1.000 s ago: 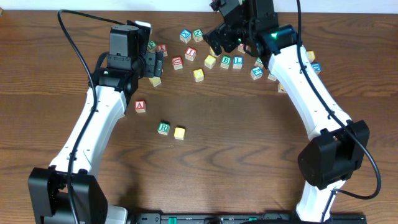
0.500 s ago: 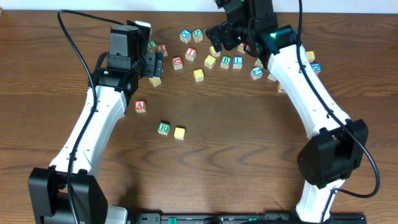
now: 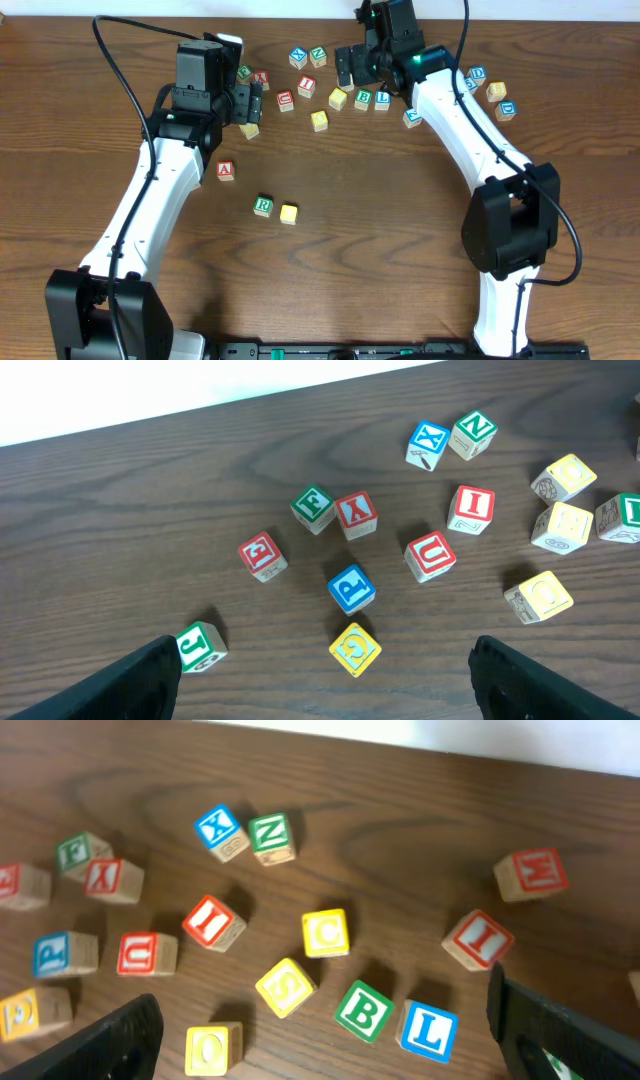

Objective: Spell out ROBOT
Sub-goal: 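Lower the right gripper toward the blocks near the green B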

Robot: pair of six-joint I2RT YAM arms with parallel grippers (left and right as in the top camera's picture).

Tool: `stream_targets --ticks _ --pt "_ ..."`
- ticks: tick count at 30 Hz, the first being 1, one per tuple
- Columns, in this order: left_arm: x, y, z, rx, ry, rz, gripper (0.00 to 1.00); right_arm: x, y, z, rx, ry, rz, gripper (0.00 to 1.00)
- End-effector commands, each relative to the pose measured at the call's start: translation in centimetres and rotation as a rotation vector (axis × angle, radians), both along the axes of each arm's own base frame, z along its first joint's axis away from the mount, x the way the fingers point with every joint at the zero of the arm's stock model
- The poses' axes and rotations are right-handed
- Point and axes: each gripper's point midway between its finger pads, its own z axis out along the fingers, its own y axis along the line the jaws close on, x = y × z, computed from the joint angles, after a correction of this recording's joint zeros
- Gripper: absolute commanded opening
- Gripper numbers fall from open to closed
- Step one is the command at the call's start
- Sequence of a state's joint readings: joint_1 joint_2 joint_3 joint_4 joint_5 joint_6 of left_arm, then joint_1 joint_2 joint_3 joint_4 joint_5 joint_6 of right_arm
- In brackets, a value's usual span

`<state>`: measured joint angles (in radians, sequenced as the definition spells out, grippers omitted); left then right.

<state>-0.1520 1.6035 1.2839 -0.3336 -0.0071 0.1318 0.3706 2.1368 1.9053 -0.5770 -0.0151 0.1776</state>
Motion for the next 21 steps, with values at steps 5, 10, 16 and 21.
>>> stream_targets --ticks 5,10,16,21 --pt "-0.2 0.4 0.5 0.011 -0.012 0.008 0.91 0.9 -0.1 4.5 0.001 -0.087 -0.153 0.99" --pt "-0.3 0.4 0.4 0.012 -0.005 0.008 0.91 1.2 0.8 7.0 0.028 -0.141 -0.172 0.99" --pt "-0.4 0.4 0.3 0.013 0.0 0.008 0.91 0.6 1.9 6.2 0.034 -0.11 -0.179 0.99" --pt "-0.5 0.4 0.3 0.014 0.003 0.008 0.91 -0.1 2.5 2.6 -0.009 -0.029 -0.189 0.99"
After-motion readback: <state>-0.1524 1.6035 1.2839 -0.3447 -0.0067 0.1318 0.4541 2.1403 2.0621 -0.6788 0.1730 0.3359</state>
